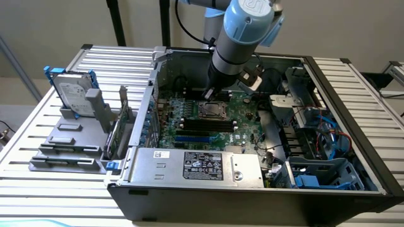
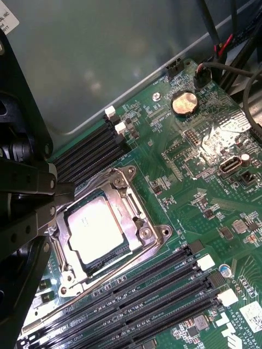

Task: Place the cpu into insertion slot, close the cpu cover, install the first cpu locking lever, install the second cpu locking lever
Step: 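Install the second cpu locking lever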

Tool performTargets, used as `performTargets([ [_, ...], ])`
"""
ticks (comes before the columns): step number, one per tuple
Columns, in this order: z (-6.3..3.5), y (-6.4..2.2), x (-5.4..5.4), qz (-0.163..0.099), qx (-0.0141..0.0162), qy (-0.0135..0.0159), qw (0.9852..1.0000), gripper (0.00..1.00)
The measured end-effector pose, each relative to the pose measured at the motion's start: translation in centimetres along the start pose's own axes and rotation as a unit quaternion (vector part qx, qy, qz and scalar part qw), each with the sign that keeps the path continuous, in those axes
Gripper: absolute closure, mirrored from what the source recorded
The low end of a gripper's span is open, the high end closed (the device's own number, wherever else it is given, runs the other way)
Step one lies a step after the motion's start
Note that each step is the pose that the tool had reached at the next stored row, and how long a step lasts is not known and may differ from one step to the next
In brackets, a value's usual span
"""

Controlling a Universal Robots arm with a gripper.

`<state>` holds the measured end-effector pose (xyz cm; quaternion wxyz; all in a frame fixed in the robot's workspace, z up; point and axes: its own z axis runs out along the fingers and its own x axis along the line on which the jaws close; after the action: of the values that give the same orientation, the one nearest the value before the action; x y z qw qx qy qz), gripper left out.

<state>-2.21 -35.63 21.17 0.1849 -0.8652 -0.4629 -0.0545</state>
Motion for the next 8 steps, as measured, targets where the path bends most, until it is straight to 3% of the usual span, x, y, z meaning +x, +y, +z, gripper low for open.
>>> performTargets([
  [4,-0.05,0.04,-0.07,0.0,0.0003,0.0,1.0,0.89],
  [8,-0.76,0.31,-0.56,0.001,0.002,-0.0011,1.0,0.89],
])
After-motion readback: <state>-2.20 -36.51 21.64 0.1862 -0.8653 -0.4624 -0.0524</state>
